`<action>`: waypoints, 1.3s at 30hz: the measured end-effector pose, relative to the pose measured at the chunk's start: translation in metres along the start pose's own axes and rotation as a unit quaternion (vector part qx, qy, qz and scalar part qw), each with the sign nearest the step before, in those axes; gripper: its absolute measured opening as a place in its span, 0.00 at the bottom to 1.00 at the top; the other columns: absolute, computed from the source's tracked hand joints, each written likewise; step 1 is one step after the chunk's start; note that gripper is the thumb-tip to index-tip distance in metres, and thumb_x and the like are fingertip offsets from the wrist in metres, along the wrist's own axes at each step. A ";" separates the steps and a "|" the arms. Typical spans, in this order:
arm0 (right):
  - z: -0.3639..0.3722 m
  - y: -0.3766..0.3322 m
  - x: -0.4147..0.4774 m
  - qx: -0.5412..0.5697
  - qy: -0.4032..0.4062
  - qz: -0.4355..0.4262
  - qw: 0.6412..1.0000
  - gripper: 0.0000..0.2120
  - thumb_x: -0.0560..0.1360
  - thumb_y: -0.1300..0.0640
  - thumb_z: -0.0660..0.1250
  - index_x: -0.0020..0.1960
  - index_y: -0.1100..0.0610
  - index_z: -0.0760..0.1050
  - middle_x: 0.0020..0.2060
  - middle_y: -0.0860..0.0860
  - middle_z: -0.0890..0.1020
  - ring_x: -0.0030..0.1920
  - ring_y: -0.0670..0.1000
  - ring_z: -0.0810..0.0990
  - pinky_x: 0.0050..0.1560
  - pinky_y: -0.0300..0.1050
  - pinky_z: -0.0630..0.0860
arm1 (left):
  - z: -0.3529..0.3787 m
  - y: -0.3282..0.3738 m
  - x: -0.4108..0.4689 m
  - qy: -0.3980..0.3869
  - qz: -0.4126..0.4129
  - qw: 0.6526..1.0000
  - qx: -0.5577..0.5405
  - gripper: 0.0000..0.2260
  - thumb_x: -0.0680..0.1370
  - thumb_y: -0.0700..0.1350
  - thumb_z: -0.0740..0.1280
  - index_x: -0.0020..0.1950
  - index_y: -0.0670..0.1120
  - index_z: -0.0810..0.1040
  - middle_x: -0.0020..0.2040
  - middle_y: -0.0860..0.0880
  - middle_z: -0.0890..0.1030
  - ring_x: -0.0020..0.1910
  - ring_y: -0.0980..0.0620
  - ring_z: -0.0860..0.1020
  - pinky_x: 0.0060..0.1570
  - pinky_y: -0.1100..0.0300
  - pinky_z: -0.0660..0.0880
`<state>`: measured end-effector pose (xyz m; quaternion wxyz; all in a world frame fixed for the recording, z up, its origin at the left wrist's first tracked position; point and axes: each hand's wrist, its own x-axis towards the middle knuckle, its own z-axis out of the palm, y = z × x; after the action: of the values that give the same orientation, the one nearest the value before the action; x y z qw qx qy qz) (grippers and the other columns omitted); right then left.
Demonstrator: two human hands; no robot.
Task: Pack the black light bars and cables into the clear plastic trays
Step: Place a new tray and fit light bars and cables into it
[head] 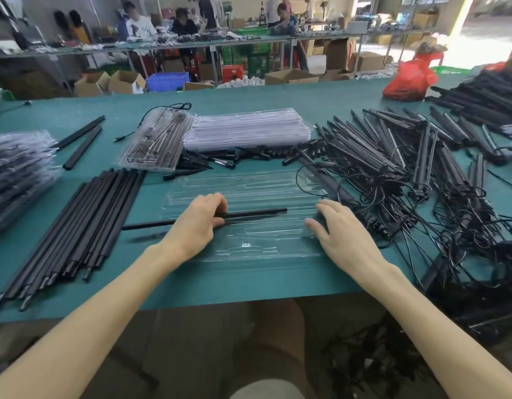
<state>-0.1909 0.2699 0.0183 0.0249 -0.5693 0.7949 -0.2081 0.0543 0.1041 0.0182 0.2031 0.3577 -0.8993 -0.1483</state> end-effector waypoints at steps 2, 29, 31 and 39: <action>-0.002 0.006 0.004 -0.005 0.015 0.013 1.000 0.28 0.84 0.45 0.58 0.76 0.62 0.66 0.76 0.53 0.68 0.76 0.53 0.64 0.74 0.47 0.60 | -0.001 -0.001 -0.001 0.000 -0.001 1.000 0.006 0.11 0.78 0.33 0.68 0.52 0.47 0.73 0.45 0.59 0.72 0.51 0.50 0.73 0.59 0.50 0.73; 0.014 0.016 0.015 0.029 0.067 0.035 0.997 0.19 0.84 0.55 0.59 0.73 0.59 0.70 0.72 0.52 0.73 0.73 0.52 0.68 0.72 0.51 0.66 | 0.040 0.043 0.028 0.085 0.053 0.995 0.026 0.05 0.80 0.44 0.70 0.55 0.47 0.81 0.48 0.53 0.78 0.53 0.51 0.73 0.58 0.56 0.62; 0.013 0.016 0.014 0.031 0.071 0.030 0.997 0.19 0.83 0.56 0.59 0.73 0.57 0.71 0.71 0.51 0.74 0.73 0.51 0.68 0.71 0.51 0.67 | 0.040 0.043 0.027 0.090 0.052 0.995 0.015 0.05 0.79 0.44 0.71 0.54 0.48 0.80 0.47 0.54 0.78 0.52 0.51 0.74 0.57 0.56 0.63; 0.014 0.016 0.012 0.045 0.084 0.015 0.995 0.15 0.83 0.58 0.60 0.68 0.55 0.75 0.68 0.50 0.76 0.70 0.52 0.71 0.68 0.49 0.68 | 0.044 0.041 0.025 0.110 0.049 0.992 0.044 0.04 0.79 0.45 0.71 0.51 0.46 0.83 0.48 0.52 0.77 0.52 0.50 0.73 0.59 0.54 0.66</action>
<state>-0.2059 0.2590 0.0020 -0.0132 -0.5359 0.7926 -0.2906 -0.0071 0.1208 0.0030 0.2914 0.3361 -0.8937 -0.0585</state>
